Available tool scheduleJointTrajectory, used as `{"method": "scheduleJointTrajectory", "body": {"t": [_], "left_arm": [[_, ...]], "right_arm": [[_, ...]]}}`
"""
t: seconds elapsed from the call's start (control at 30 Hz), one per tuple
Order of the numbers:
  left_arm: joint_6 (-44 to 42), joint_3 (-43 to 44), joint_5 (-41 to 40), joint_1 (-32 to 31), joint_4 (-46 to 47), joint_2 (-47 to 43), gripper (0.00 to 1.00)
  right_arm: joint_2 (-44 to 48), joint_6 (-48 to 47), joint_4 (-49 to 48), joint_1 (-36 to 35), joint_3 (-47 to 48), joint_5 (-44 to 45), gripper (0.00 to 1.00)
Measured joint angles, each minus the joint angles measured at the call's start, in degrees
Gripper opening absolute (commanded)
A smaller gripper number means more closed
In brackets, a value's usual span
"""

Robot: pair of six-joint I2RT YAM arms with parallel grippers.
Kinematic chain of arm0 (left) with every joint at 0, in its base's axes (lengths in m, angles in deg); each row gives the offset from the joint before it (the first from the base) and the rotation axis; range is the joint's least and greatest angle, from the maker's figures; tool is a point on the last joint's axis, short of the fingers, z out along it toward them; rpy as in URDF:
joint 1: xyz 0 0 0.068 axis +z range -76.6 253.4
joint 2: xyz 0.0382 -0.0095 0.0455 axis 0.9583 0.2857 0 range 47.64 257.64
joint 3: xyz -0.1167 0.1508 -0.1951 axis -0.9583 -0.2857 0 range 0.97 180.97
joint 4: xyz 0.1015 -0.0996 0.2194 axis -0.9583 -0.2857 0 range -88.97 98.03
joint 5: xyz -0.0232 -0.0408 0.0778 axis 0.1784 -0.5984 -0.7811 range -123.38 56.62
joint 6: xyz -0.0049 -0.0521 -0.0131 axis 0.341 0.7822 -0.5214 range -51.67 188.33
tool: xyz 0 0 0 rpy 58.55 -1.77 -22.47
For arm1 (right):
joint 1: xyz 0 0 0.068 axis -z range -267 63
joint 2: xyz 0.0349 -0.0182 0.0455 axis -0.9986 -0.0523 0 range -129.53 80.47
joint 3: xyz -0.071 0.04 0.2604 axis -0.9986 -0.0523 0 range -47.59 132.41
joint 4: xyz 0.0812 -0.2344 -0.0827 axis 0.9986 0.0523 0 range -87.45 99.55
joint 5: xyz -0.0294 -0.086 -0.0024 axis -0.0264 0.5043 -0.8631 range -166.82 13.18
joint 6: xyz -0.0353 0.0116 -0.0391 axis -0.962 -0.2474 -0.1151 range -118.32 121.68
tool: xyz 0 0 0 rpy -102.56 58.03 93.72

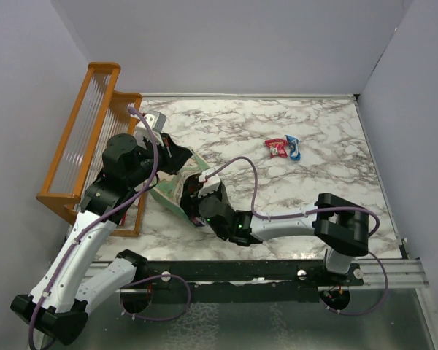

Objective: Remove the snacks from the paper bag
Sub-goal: Adjust the snack in the paper bag.

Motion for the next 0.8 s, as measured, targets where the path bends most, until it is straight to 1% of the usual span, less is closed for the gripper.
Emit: {"method": "scheduleJointTrajectory", "body": {"t": [0.13,0.23,0.33,0.37,0.57,0.67,0.73,0.8], "left_arm": [[0.0,0.0,0.0,0.0,0.0,0.0,0.00],[0.0,0.0,0.0,0.0,0.0,0.0,0.00],[0.0,0.0,0.0,0.0,0.0,0.0,0.00],[0.0,0.0,0.0,0.0,-0.1,0.0,0.00],[0.0,0.0,0.1,0.0,-0.3,0.0,0.00],[0.0,0.0,0.1,0.0,-0.5,0.0,0.00],[0.0,0.0,0.1,0.0,-0.5,0.0,0.00],[0.0,0.0,0.1,0.0,-0.5,0.0,0.00]], "right_arm": [[-1.0,2.6,2.0,-0.1,1.5,1.0,0.62],[-1.0,4.2,3.6,-0.1,1.8,1.3,0.48],[-1.0,5.2,4.8,-0.2,1.8,1.6,0.32],[-1.0,5.4,5.1,-0.2,1.8,1.7,0.29],[-0.5,5.7,6.7,-0.3,1.8,2.8,0.11],[0.7,5.4,7.5,-0.3,1.4,3.2,0.05],[1.7,5.0,7.9,-0.3,1.0,3.4,0.01],[2.8,4.3,8.6,-0.3,0.5,3.6,0.01]]}}
